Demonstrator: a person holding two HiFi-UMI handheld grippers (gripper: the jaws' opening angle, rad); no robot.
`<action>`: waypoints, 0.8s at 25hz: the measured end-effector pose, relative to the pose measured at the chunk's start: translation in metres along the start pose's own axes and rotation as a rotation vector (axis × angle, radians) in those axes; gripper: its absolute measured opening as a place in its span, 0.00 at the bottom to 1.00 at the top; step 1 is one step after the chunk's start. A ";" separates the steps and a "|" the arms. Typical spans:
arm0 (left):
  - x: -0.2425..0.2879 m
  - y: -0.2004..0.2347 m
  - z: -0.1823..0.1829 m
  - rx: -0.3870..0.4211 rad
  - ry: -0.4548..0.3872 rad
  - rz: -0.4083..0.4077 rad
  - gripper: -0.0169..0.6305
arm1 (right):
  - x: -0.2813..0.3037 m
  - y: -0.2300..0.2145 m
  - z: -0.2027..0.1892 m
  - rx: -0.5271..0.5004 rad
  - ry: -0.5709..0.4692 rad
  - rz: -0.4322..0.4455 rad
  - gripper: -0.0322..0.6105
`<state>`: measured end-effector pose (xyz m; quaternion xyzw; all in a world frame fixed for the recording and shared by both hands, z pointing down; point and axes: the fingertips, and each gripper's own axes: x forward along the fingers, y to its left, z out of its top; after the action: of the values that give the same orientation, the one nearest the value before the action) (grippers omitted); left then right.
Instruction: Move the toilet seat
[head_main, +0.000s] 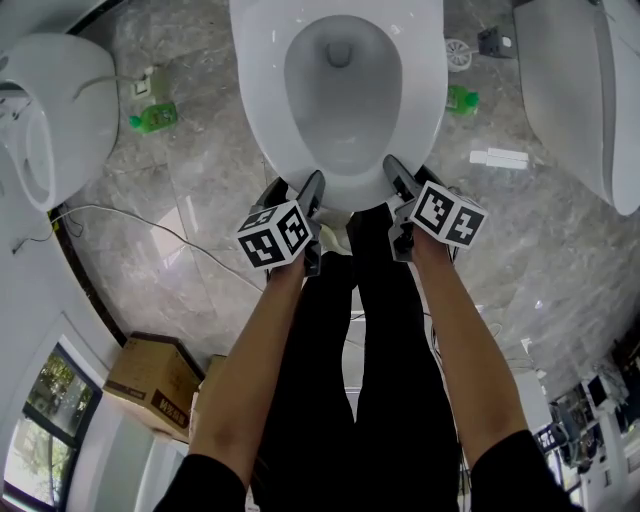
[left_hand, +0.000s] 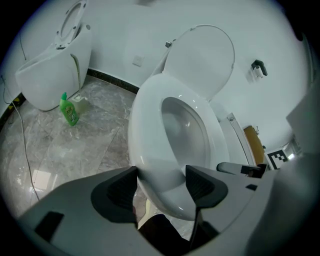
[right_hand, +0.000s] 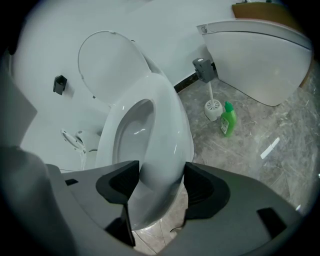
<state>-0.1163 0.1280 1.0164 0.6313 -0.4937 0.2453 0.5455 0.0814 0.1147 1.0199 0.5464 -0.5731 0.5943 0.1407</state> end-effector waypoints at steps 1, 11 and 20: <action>0.000 -0.001 0.001 -0.007 0.007 0.007 0.50 | -0.001 0.000 0.001 0.002 0.008 -0.002 0.49; -0.020 -0.009 0.012 -0.076 -0.019 0.010 0.46 | -0.019 0.010 0.007 0.055 0.043 -0.007 0.49; -0.059 -0.030 0.030 -0.060 -0.057 -0.001 0.47 | -0.055 0.033 0.024 0.148 0.057 0.018 0.46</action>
<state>-0.1195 0.1187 0.9446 0.6219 -0.5158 0.2119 0.5499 0.0863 0.1099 0.9518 0.5329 -0.5281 0.6518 0.1107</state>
